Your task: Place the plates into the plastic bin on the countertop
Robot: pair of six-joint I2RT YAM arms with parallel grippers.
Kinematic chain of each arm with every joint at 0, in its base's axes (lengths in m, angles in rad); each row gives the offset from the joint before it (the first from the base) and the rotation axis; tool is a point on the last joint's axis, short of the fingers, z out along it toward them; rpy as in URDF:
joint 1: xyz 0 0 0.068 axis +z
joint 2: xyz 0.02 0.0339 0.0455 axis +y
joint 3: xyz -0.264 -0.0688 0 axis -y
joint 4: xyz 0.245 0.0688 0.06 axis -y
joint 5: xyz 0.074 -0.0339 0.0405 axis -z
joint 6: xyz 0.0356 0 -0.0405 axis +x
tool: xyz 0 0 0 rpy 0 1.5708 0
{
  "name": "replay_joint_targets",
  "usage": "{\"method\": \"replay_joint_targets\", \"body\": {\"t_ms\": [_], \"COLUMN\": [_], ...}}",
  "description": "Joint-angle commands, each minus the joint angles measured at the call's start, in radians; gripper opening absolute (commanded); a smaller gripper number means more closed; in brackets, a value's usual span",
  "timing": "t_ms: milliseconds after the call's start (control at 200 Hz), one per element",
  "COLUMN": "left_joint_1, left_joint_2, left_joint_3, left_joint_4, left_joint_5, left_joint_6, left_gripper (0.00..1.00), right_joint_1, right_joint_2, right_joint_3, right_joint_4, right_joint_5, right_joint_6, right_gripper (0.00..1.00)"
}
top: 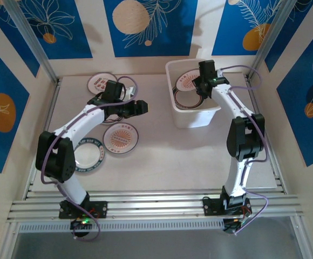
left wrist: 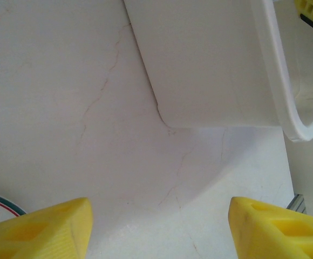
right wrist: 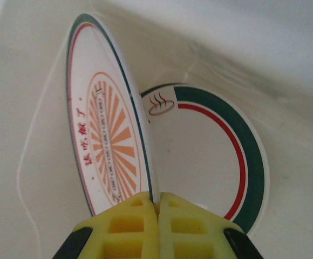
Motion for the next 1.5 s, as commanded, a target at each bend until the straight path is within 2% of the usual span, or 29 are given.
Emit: {"method": "replay_joint_targets", "body": {"t_ms": [0, 315, 440, 580, 700, 940, 1120, 1240, 1400, 1495], "left_joint_1": [0.017, 0.039, 0.048, 0.057, 0.06, 0.059, 0.059, 0.059, 0.06, 0.06], "left_joint_2": [-0.004, -0.064, -0.091, -0.124, -0.144, -0.21, -0.264, -0.283, -0.298, -0.301], "left_joint_3": [0.026, -0.036, -0.059, -0.096, -0.121, -0.18, -0.224, -0.244, -0.262, -0.266], "left_joint_4": [-0.039, -0.023, -0.02, -0.011, -0.001, 0.019, 0.014, 0.011, 0.011, 0.012], "left_joint_5": [0.013, 0.015, 0.015, 0.017, 0.02, 0.017, 0.003, 0.005, 0.004, 0.006], "left_joint_6": [0.022, 0.025, 0.028, 0.027, 0.022, 0.018, 0.03, 0.033, 0.034, 0.034], "left_gripper": [0.68, 0.68, 0.68, 0.68, 0.68, 0.68, 0.68, 0.68, 0.68, 0.68], "right_joint_1": [0.013, 0.051, 0.056, 0.066, 0.076, 0.087, 0.111, 0.123, 0.12, 0.108], "right_joint_2": [0.046, 0.137, 0.154, 0.145, 0.123, 0.066, -0.032, -0.1, -0.141, -0.112], "right_joint_3": [0.083, 0.159, 0.157, 0.155, 0.14, 0.093, 0.049, 0.021, 0.018, 0.073], "right_joint_4": [-0.06, -0.162, -0.166, -0.196, -0.222, -0.226, -0.167, -0.104, -0.083, -0.163], "right_joint_5": [0.061, 0.14, 0.131, 0.144, 0.17, 0.187, 0.22, 0.181, 0.026, -0.055], "right_joint_6": [0.072, 0.141, 0.165, 0.179, 0.195, 0.173, 0.036, -0.149, -0.407, -0.503], "right_gripper": [0.0, 0.0, 0.07, 0.25, 0.36, 0.44, 0.52, 0.53, 0.54, 0.53]}}
